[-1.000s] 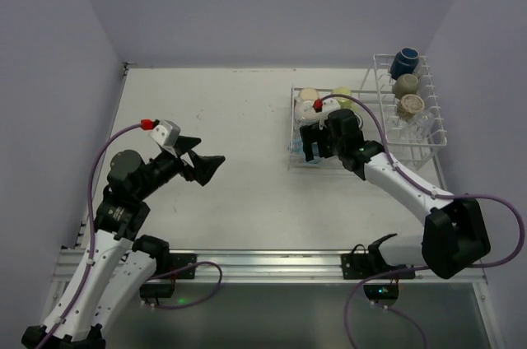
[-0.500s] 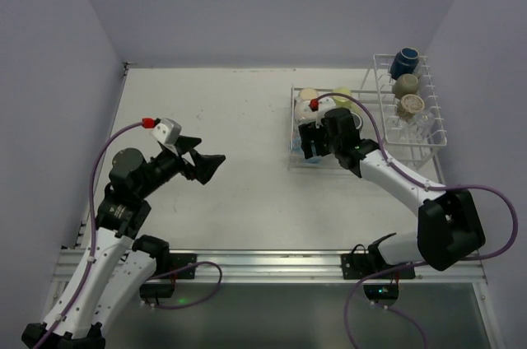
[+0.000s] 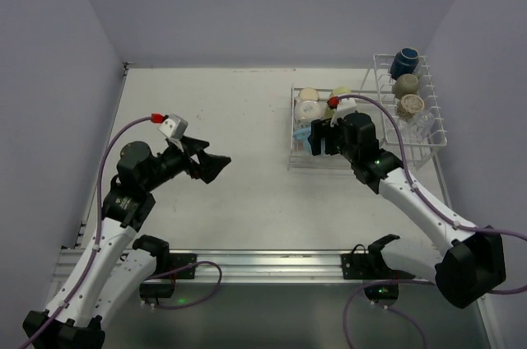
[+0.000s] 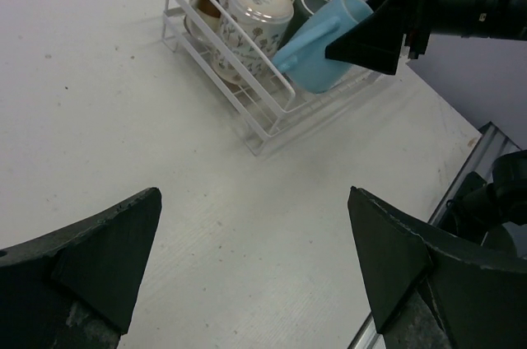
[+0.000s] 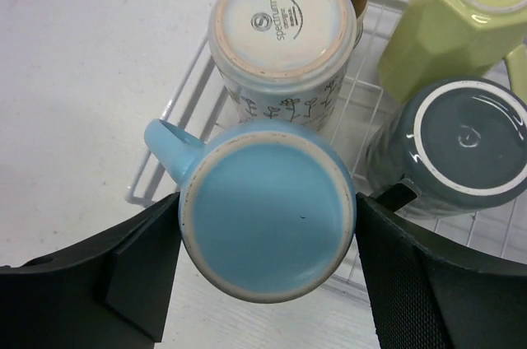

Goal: Unload the cups from the dish rack

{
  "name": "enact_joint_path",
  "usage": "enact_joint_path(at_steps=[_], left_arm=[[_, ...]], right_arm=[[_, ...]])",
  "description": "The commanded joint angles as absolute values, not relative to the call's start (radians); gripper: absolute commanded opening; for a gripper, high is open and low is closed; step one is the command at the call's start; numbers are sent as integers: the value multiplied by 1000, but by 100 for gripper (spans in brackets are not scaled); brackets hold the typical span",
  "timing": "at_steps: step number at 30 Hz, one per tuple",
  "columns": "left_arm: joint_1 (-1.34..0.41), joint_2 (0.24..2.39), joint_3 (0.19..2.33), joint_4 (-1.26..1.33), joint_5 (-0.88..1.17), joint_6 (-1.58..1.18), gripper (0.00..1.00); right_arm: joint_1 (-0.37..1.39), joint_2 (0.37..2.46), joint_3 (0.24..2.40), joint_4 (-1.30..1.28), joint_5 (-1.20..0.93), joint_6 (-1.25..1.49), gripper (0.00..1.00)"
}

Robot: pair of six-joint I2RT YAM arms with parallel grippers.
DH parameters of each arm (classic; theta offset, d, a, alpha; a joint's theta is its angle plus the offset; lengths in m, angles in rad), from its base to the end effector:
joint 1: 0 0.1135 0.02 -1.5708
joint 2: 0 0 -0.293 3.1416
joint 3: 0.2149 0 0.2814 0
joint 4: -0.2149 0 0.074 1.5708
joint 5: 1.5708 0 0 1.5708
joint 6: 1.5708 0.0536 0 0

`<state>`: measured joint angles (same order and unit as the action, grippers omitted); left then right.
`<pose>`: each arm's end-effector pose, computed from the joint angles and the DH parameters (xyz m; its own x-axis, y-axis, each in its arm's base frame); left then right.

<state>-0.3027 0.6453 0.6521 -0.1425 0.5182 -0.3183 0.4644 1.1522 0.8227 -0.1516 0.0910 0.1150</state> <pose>0.1638 -0.0790 0.3353 -0.3503 -0.1754 -0.9201 0.6505 0.6612 -0.3737 0.2645 0.1270 0.2901 -0.4539 -0.0996 -0.8855 -0.3240 0.9441 0.0600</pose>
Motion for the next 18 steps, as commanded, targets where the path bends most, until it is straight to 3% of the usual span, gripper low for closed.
enact_joint_path(at_steps=[1,8,13,18], left_arm=[[-308,650,658,-91,589,-386,100],[-308,670,649,58,686,-549,95],[-319,744,528,386,772,-767,88],[-406,808,495,530,717,-851,83]], right_arm=[[468,1072,816,-24,94,173,34],[468,944,816,-69,51,357,30],[469,851,741,99,-102,616,27],[477,798,709,259,-218,812,27]])
